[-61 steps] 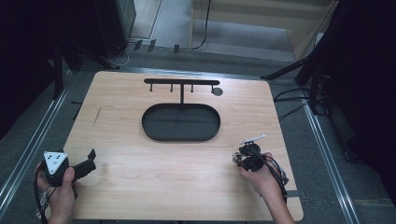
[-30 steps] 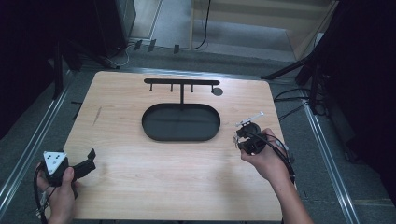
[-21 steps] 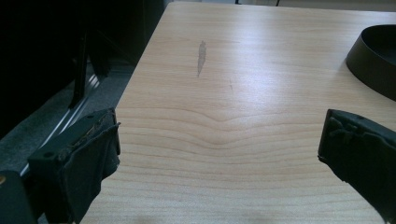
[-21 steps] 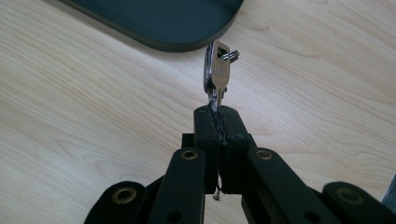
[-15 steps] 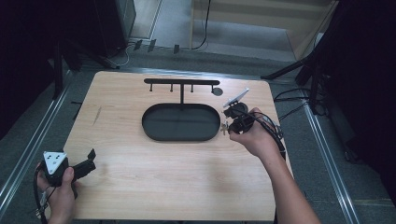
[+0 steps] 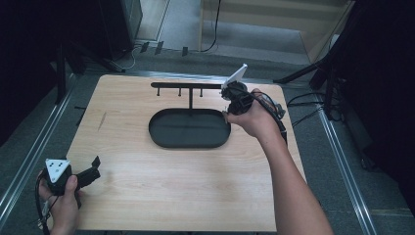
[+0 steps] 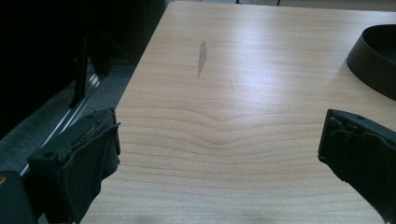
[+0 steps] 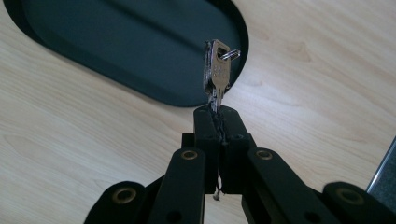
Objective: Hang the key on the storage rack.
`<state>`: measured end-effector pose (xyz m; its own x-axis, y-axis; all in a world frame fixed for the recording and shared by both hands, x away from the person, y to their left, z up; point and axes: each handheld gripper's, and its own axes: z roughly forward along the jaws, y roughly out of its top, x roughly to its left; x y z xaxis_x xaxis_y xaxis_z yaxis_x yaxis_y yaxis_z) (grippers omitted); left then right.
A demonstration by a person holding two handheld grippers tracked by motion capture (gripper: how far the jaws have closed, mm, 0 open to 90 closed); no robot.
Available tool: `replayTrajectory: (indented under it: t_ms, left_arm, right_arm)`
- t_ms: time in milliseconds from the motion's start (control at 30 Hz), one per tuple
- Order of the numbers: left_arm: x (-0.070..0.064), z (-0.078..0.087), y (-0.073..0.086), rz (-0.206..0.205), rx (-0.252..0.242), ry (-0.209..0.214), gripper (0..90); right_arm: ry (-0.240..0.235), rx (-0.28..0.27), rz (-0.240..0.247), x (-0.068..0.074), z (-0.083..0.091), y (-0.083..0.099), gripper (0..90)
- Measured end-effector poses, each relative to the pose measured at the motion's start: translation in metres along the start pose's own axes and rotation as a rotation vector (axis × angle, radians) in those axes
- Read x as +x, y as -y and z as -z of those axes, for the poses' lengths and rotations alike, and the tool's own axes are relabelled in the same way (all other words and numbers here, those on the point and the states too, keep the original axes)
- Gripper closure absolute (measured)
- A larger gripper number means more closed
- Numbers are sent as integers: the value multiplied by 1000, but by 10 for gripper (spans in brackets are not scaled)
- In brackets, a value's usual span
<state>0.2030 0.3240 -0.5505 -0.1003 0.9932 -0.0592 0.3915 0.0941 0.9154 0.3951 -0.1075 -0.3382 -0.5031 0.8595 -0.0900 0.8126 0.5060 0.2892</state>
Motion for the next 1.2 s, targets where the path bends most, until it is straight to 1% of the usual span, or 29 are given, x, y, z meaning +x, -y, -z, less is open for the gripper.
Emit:
replayTrajectory:
  t_ms: [200, 267, 400, 467, 500, 567, 633, 900, 967, 1067, 1100, 1200]
  left_arm:
    - [0, 0, 0, -3, 6, 2, 0]
    - [0, 0, 0, -7, 6, 2, 0]
    - [0, 0, 0, -4, 8, 4, 0]
    - [0, 0, 0, -5, 8, 5, 0]
    - [0, 0, 0, -5, 7, 5, 0]
    - [1, 0, 0, -4, 8, 6, 0]
    - [0, 0, 0, -1, 8, 6, 0]
    - [1, 0, 0, -1, 10, 11, 0]
    - [1, -1, 0, -1, 8, 10, 0]
    - [1, 0, 0, 0, 7, 11, 0]
    - [1, 0, 0, 1, 8, 11, 0]
    - [1, 0, 0, 1, 8, 11, 0]
  right_arm:
    - [12, -16, -7, 2, 12, -15, 883]
    - [16, -21, -20, 2, 16, -21, 883]
    - [18, -12, -27, 1, 14, -26, 883]
    - [17, -5, -38, -1, 11, -29, 883]
    - [14, -1, -52, -2, 8, -31, 883]
    - [13, -3, -55, -3, 7, -33, 883]
    - [17, 2, -68, -4, 4, -37, 882]
    - [23, 12, -75, -6, 3, -41, 882]
    - [32, -6, -89, -7, 6, -43, 882]
    - [33, 1, -81, -7, 5, -44, 882]
    - [50, 9, -73, -6, 4, -46, 882]
    - [60, 12, -62, -4, 2, -47, 881]
